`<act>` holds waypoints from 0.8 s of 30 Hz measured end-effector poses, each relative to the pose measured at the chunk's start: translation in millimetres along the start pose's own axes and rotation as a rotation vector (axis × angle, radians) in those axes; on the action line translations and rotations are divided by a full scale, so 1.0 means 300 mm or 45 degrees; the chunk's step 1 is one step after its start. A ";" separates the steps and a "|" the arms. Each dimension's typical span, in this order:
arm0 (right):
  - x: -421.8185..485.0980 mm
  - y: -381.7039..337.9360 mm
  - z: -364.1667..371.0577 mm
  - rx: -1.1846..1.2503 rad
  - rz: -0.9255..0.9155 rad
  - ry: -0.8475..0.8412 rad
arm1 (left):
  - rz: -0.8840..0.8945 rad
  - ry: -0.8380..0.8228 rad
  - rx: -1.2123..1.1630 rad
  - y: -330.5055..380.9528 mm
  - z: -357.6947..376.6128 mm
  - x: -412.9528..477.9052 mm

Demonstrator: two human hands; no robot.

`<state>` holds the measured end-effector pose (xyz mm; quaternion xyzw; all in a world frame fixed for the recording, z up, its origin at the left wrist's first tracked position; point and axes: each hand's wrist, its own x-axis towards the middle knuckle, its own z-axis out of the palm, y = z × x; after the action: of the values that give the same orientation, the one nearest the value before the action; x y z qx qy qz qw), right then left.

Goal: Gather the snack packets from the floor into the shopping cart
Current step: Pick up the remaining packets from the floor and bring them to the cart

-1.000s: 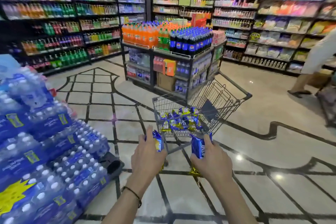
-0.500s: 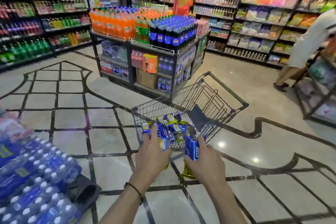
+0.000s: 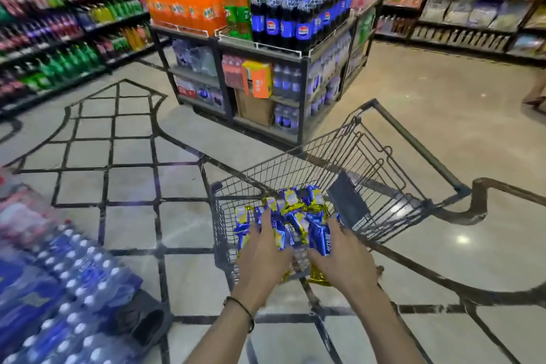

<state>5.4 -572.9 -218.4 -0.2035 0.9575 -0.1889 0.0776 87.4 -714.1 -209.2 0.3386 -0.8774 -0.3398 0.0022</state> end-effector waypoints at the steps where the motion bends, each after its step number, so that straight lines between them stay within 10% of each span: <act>1: 0.066 0.008 -0.003 -0.013 -0.015 -0.021 | -0.023 0.000 -0.004 0.024 0.007 0.051; 24: 0.998 0.109 0.429 -0.142 0.125 -0.494 | -0.385 -0.193 0.120 -0.122 0.360 1.021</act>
<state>-248.3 -713.3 -370.7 -0.1932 0.9423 -0.0889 0.2584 -152.2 -852.0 -383.4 0.4399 -0.8291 -0.3193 -0.1312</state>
